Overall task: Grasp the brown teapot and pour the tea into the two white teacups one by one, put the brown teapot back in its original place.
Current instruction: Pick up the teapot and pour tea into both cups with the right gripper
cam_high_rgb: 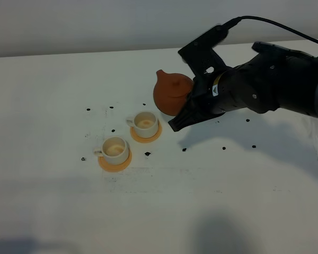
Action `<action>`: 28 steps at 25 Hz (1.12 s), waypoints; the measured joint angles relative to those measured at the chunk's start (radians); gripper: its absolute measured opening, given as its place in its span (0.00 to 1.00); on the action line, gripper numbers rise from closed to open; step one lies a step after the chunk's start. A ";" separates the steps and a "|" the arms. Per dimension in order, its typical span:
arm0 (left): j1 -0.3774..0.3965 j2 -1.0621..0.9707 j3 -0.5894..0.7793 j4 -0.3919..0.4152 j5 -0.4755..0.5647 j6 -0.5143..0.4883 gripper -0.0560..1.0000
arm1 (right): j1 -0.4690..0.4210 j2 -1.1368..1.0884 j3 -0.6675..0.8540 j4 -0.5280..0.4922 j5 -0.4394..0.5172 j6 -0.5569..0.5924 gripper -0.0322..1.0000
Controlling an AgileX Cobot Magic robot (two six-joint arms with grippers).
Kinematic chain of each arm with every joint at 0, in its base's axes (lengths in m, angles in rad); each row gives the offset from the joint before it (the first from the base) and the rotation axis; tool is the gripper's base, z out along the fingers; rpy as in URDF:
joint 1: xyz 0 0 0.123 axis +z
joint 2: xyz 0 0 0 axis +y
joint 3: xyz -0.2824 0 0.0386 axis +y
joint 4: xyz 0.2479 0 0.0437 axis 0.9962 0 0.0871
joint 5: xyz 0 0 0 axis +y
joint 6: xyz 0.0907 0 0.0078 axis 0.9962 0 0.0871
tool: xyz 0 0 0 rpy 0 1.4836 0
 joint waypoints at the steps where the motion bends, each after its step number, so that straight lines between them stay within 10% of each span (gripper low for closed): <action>1: 0.000 0.000 0.000 0.000 0.000 0.000 0.26 | 0.005 0.000 0.000 -0.027 0.001 0.019 0.12; 28: 0.000 0.000 0.000 0.000 0.000 0.000 0.26 | 0.112 0.060 0.002 -0.292 0.074 0.182 0.12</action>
